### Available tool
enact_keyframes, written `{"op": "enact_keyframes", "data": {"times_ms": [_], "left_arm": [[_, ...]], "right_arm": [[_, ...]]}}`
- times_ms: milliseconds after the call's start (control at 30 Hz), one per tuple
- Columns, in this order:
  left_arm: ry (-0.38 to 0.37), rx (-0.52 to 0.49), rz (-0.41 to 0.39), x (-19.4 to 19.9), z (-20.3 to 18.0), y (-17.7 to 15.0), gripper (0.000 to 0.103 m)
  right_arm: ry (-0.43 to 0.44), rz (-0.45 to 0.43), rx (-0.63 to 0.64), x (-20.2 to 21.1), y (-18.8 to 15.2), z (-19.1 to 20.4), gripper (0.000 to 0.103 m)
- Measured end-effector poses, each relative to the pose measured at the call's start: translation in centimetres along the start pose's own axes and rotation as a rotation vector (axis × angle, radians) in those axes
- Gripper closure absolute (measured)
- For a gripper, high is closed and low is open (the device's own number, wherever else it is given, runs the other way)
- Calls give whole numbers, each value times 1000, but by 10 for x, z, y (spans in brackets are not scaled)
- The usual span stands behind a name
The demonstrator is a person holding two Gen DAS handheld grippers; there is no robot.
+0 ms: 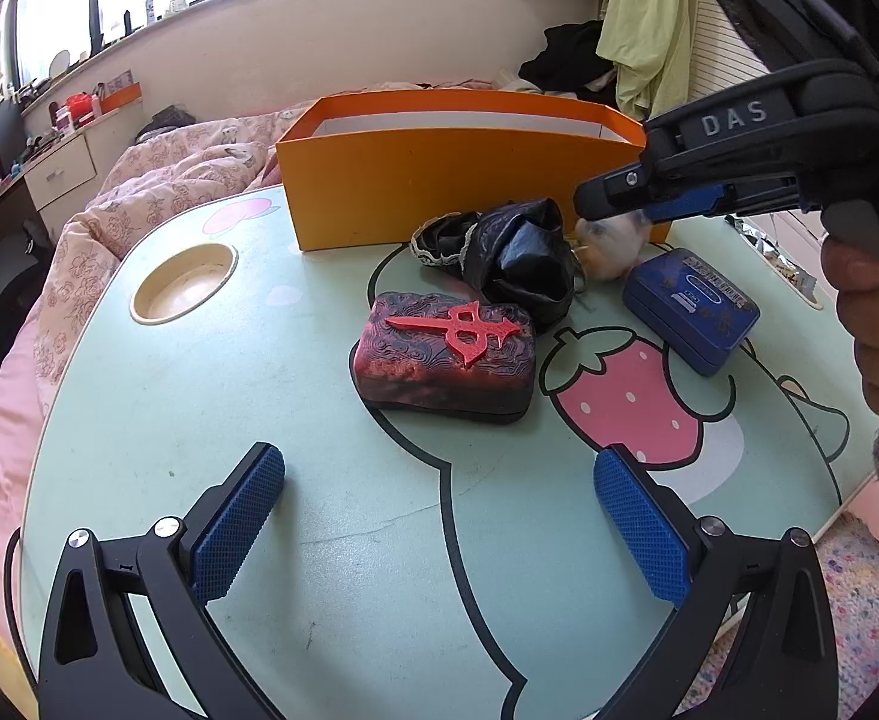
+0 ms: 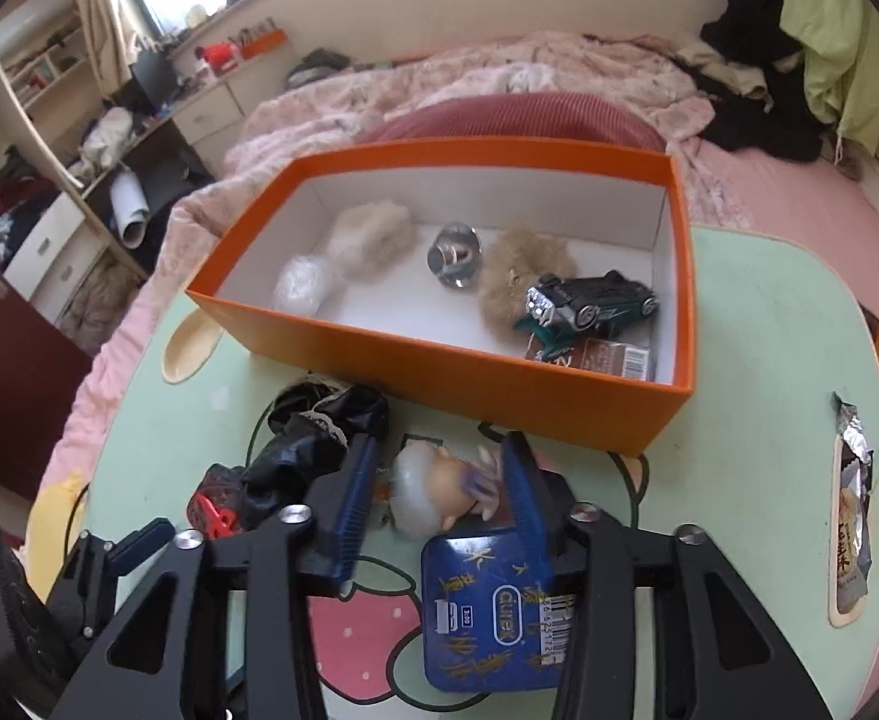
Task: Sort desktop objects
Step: 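Carry the figurine out with the right gripper and set it beside the black bundle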
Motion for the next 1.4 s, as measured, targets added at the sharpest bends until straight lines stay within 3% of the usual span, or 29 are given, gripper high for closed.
{"op": "enact_keyframes", "data": {"times_ms": [100, 233, 400, 533, 567, 1400], "left_arm": [[0, 0, 0, 0, 0, 0, 0], [0, 0, 0, 0, 0, 0, 0], [0, 0, 0, 0, 1, 0, 0], [0, -1, 0, 0, 1, 0, 0], [0, -1, 1, 0, 1, -1, 0], [5, 1, 2, 2, 2, -2, 0]], "right_arm": [[-11, -92, 50, 29, -6, 7, 33], [-103, -139, 147, 51, -42, 7, 25], [-168, -99, 180, 48, -97, -12, 19], [-198, -41, 175, 31, -122, -27, 14], [-186, -35, 152, 27, -124, -31, 0], [-169, -69, 181, 21, -112, -33, 0]]}}
Point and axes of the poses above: each gripper's, at about its wrist camera, not at the fingertips, and x roughly against the way its jaws point, z to its left, y to its top, the point moved 9 cm from there along -x, roughly the way its jaws point, and after that the axes turned 1 degree about z, right-handed, at the moved point
